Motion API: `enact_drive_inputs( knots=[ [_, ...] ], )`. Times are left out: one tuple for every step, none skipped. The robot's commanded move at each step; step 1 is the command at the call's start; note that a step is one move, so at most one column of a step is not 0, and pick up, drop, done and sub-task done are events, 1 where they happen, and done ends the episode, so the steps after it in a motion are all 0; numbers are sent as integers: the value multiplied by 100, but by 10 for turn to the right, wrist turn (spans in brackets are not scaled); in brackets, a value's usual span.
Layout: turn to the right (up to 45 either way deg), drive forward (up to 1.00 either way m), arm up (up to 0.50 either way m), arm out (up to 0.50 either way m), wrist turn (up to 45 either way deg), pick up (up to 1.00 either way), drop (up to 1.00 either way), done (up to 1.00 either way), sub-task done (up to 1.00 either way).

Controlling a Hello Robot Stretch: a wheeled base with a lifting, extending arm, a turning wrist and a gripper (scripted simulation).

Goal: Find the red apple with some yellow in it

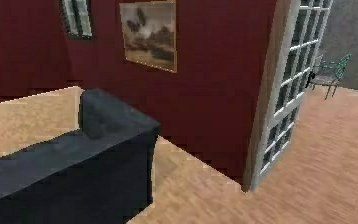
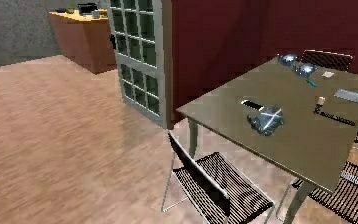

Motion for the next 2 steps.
enact_drive_inputs(
  knots=[
    [450, 0, 0, 0, 0, 0, 0, 0, 0],
    [0, 100, 0, 0, 0, 0, 0, 0, 0]
  ],
)
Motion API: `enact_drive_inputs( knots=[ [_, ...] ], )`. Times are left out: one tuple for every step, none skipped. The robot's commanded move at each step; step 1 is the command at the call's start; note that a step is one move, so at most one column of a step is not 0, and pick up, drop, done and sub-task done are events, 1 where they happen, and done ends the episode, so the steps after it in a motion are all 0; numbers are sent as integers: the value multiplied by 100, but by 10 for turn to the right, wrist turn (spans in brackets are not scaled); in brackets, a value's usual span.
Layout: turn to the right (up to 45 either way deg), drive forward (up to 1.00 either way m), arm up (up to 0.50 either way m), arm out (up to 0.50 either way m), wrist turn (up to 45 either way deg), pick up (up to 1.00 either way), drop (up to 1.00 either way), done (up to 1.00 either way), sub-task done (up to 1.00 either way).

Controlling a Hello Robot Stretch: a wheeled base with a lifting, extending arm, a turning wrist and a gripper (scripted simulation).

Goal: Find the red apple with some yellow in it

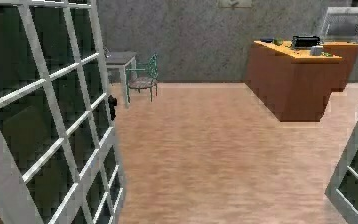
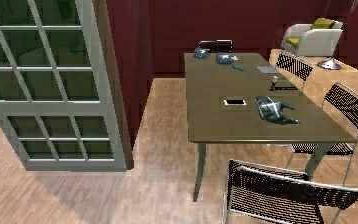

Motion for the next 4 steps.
enact_drive_inputs(
  knots=[
    [150, 0, 0, 0, 0, 0, 0, 0, 0],
    [0, 10, 0, 0, 0, 0, 0, 0, 0],
    [30, 0, 0, 0, 0, 0, 0, 0, 0],
    [0, 100, 0, 0, 0, 0, 0, 0, 0]
  ],
)
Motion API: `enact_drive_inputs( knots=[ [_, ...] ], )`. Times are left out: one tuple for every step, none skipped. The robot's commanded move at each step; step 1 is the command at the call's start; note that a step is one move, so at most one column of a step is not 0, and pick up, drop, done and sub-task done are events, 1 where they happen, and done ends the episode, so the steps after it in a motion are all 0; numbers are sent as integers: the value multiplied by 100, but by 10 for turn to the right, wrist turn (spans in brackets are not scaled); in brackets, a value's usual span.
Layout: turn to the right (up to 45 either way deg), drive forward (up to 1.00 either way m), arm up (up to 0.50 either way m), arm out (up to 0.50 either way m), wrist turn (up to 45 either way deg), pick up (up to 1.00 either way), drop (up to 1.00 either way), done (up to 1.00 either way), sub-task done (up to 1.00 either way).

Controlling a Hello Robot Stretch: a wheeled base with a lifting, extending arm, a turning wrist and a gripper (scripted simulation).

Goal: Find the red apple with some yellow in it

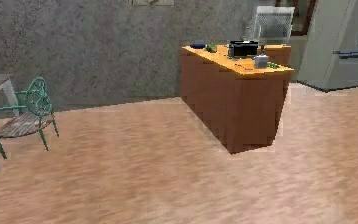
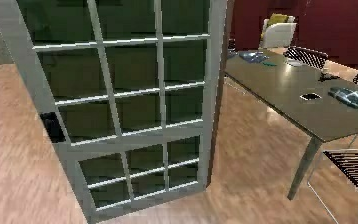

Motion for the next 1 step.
enact_drive_inputs(
  knots=[
    [0, 100, 0, 0, 0, 0, 0, 0, 0]
  ],
)
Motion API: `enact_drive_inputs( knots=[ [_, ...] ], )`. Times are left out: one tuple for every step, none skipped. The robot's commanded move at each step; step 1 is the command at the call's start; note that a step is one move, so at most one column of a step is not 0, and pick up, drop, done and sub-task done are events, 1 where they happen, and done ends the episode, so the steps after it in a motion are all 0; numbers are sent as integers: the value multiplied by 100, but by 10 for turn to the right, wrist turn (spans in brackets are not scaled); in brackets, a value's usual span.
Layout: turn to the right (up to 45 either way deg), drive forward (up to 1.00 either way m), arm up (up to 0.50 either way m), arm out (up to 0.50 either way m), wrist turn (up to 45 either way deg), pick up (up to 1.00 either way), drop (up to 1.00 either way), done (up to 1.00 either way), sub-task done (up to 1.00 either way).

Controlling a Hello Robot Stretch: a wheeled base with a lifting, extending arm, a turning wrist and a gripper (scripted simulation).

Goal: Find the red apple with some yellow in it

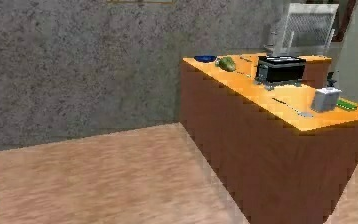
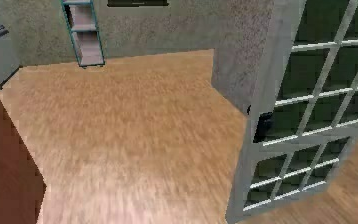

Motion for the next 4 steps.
enact_drive_inputs(
  knots=[
    [0, 100, 0, 0, 0, 0, 0, 0, 0],
    [0, 30, 0, 0, 0, 0, 0, 0, 0],
    [450, 0, 0, 0, 0, 0, 0, 0, 0],
    [150, 0, 0, 0, 0, 0, 0, 0, 0]
  ],
)
